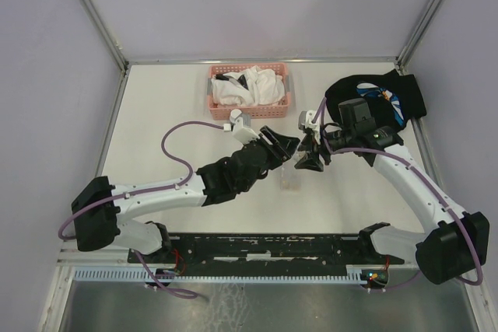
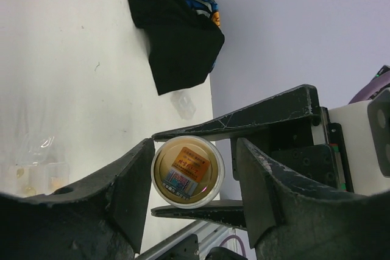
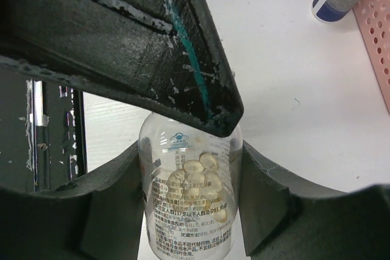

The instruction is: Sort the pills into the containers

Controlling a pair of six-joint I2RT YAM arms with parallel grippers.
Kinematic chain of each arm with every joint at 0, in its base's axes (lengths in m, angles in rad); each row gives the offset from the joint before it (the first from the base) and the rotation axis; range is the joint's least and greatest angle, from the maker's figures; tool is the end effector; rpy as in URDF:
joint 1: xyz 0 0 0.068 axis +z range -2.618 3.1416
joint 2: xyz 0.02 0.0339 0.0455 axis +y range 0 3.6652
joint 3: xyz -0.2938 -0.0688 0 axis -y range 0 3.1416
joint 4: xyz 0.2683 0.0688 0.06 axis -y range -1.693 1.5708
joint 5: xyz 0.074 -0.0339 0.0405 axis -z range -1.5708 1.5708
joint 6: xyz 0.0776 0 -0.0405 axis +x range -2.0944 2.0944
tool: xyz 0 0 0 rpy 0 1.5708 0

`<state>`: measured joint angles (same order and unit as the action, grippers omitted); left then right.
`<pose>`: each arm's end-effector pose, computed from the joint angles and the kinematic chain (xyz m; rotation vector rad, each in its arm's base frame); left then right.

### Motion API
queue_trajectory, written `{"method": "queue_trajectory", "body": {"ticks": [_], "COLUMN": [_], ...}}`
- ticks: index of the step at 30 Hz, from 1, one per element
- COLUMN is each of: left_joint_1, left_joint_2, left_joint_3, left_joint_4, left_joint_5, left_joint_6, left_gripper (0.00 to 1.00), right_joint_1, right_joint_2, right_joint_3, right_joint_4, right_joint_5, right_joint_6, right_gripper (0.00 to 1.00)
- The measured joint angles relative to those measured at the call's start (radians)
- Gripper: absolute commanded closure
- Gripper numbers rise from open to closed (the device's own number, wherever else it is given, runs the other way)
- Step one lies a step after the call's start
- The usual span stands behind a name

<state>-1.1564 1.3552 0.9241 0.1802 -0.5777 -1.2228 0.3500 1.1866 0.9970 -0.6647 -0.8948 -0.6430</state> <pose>0.1840 -0.3130 0.3084 -0.4988 1.8761 -1.1535 0.2283 0.1478 0.3018 -1.3729 1.7178 0.9091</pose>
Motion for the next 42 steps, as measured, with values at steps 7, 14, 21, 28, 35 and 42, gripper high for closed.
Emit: {"method": "queue_trajectory", "body": {"ticks": [7,14,21,28,35,42], "left_joint_1": [0.003,0.021,0.109,0.215,0.259,0.28], "left_joint_2": [0.015,0.0,-0.046,-0.037,-0.025,-0.095], "left_joint_3": [0.0,-0.111,-0.307,-0.322,-0.322,-0.384], "left_joint_4": [-0.005,0.212,0.624,0.777,0.827,0.741], "left_joint_5": [0.002,0.074,0.338,0.632,0.729,0.719], "left_joint_6": [0.029,0.174,0.423,0.591,0.594,0.501], "left_gripper": [0.74,0.97,0.97,0.97,0.23,0.01], "right_joint_1": [0.0,-0.011,-0.023,-0.034,-0.037,-0.039], "right_joint_2": [0.004,0.034,0.077,0.09,0.091,0.09], "right_joint_3": [0.0,0.0,-0.014,-0.029,-0.029,-0.028], "right_joint_4": [-0.001,0.002,0.102,0.248,0.284,0.234], "right_joint_5": [0.013,-0.049,-0.241,-0.369,-0.394,-0.386], "right_joint_6": [0.006,0.076,0.305,0.48,0.515,0.448], "right_gripper": [0.97,0.98,0.98,0.98,0.98,0.98]}}
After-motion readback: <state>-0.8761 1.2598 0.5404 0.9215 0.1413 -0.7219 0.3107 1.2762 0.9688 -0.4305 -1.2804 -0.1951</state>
